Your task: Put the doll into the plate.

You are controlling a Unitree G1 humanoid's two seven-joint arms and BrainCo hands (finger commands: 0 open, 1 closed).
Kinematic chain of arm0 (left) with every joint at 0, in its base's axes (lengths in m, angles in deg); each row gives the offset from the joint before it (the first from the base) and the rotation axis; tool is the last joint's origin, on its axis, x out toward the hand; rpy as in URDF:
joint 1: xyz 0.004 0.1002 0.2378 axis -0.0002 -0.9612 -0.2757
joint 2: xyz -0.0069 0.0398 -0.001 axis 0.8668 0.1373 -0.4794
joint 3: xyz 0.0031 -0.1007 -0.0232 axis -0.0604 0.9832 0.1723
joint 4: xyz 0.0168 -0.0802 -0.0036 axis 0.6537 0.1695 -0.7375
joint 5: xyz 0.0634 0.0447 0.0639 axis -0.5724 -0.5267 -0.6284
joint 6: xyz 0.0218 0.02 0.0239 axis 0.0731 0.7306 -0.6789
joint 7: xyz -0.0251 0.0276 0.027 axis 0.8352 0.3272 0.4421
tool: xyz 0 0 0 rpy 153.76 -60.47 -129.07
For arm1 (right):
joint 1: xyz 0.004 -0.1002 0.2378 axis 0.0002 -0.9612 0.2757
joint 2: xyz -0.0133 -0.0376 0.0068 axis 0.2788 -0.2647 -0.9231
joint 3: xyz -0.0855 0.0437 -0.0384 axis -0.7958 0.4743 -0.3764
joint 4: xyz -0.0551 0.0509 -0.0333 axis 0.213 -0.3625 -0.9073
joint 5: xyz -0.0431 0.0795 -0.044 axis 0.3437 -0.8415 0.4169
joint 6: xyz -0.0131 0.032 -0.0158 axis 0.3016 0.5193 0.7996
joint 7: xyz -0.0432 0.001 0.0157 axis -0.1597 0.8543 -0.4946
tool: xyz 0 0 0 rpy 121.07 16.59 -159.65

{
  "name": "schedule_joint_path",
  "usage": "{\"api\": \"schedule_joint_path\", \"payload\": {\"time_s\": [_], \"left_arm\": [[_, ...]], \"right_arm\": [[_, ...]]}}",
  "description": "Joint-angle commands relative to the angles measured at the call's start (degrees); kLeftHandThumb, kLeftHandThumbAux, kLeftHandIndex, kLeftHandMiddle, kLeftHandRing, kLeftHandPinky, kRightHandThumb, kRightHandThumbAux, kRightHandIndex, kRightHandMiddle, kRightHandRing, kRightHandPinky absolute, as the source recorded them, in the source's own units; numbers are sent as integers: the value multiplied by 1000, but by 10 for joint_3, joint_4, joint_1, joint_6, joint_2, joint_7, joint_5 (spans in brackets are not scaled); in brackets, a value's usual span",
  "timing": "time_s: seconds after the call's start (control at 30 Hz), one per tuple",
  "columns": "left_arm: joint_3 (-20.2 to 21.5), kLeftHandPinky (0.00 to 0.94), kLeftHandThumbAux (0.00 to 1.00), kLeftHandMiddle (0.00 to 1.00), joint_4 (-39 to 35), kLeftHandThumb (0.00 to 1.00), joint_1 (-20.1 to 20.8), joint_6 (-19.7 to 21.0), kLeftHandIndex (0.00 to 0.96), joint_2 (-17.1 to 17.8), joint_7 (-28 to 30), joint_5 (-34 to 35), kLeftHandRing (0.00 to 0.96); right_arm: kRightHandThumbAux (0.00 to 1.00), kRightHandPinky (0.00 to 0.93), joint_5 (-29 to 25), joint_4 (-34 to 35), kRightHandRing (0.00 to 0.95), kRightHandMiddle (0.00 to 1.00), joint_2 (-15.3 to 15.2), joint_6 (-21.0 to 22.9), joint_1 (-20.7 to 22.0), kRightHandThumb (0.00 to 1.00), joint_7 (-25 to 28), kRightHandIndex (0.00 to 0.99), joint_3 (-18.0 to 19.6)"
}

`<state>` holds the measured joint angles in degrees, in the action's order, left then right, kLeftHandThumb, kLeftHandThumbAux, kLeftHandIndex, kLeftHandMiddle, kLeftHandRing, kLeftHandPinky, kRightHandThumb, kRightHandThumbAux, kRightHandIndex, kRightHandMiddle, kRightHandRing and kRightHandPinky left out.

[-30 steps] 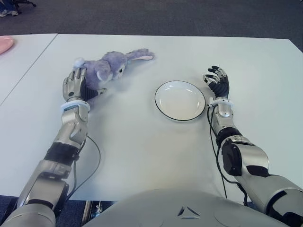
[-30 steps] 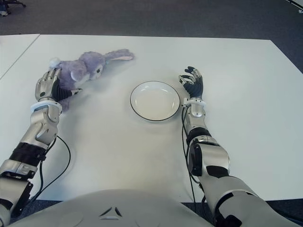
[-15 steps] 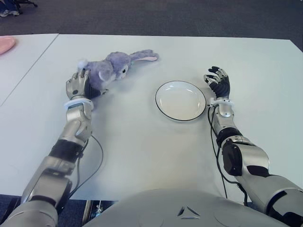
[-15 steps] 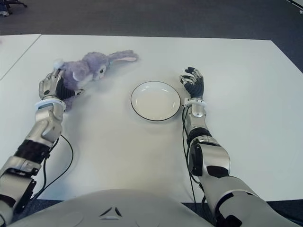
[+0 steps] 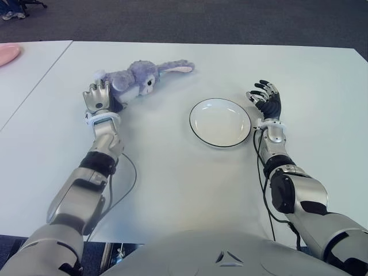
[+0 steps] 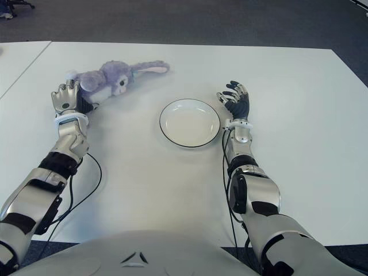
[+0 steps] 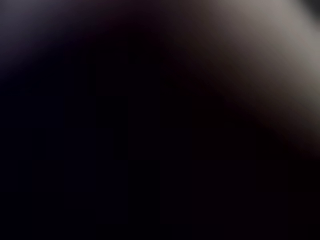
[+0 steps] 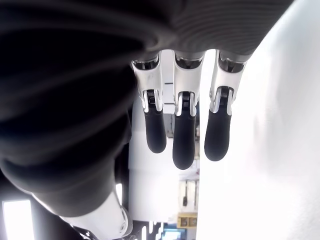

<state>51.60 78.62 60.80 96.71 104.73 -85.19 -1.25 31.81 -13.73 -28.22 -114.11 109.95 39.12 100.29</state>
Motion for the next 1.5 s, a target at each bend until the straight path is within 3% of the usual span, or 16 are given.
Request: {"api": "schedule_joint_path", "payload": {"time_s": [0.03,0.27,0.4,0.67,0.97,1.23,1.4,1.5], "left_arm": [[-9,559,650,345,152,177,-13,-7,598,-72,-6,37,382],[11,640,629,521,219,274,21,-9,578,-89,-36,55,538],[16,668,622,570,240,289,32,-10,565,-93,-44,60,580],[7,707,620,628,269,267,45,-19,548,-91,-40,59,636],[-10,771,646,725,279,237,45,-52,613,-77,-52,49,723],[-34,655,658,663,134,232,5,-34,550,-61,-79,26,651],[-46,634,689,648,-43,249,-72,-40,581,-22,-73,10,627],[-50,693,716,680,-136,281,-113,-34,624,-5,-62,-2,667]], "right_arm": [[894,414,-16,-77,339,265,37,85,-116,264,11,199,15],[888,424,-22,-77,352,267,36,91,-114,227,18,195,21],[883,425,-23,-77,357,268,36,91,-114,201,20,190,22],[872,432,-21,-76,365,272,36,89,-114,155,21,199,21],[868,449,-18,-76,378,281,35,85,-115,125,21,213,19],[868,452,-15,-76,386,280,35,83,-116,111,19,208,16],[873,446,-15,-76,384,284,36,81,-116,114,20,219,16],[874,443,-15,-76,384,288,37,81,-117,117,20,226,16]]}}
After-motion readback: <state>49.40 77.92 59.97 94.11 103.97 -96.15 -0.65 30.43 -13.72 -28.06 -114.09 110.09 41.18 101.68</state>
